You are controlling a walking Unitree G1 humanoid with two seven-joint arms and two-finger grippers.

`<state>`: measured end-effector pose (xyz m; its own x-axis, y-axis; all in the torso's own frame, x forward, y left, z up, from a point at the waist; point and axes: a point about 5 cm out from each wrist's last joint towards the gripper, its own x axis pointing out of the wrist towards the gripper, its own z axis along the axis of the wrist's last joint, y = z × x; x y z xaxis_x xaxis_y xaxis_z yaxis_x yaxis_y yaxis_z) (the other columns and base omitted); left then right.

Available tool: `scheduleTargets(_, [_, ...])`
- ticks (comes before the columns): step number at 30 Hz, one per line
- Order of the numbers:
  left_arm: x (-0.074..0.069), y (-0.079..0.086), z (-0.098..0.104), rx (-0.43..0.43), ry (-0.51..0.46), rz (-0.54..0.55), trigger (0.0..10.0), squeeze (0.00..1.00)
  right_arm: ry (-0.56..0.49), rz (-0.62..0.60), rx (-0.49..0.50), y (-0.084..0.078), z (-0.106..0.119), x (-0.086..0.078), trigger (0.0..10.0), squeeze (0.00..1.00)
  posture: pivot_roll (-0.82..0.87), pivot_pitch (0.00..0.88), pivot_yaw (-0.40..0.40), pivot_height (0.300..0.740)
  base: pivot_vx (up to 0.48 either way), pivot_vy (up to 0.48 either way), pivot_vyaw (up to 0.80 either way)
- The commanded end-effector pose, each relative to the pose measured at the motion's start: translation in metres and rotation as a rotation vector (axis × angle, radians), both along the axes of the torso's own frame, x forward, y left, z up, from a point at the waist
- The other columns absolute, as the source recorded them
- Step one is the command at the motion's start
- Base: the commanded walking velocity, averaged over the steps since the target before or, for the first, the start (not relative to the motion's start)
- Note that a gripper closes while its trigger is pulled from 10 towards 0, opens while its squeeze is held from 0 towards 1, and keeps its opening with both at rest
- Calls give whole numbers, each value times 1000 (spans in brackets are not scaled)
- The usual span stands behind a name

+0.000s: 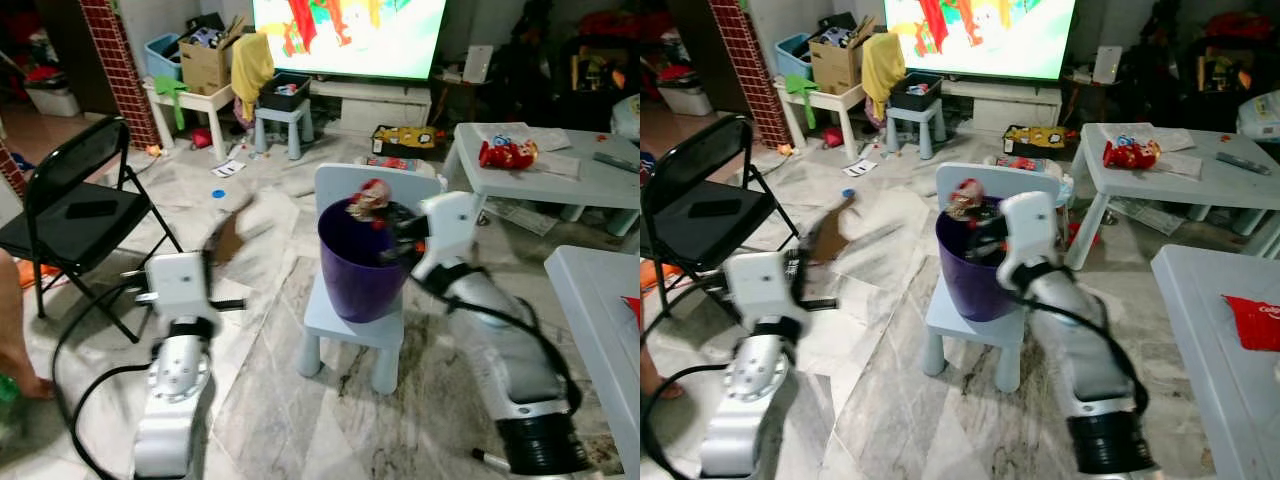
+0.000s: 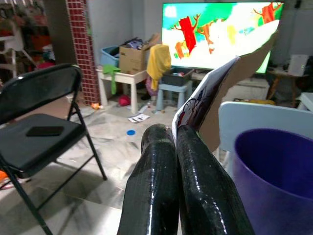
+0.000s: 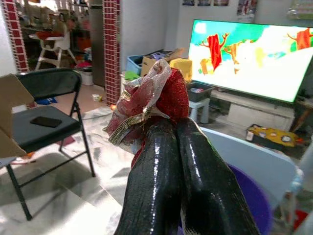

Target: Picking trash to rubbish bin

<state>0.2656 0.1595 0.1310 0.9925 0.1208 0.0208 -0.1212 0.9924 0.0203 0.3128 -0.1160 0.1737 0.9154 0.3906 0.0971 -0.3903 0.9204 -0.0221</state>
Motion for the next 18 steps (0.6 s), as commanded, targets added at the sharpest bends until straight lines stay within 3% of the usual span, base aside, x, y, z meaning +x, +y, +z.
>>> scheduleTargets(1, [1, 6, 3, 8, -7, 23, 10000, 0, -31, 30, 3, 9, 8, 0, 0, 0, 98, 0, -38, 740, 364, 0, 0])
scheduleTargets(10, [0, 5, 3, 9, -7, 19, 10000, 0, -30, 31, 1, 9, 8, 0, 0, 0, 98, 0, -38, 740, 287, 0, 0])
scheduleTargets(18, [1, 4, 3, 12, -8, 19, 10000, 0, -31, 32, 0, 9, 8, 1, 0, 0, 99, 0, -41, 740, 438, 0, 0])
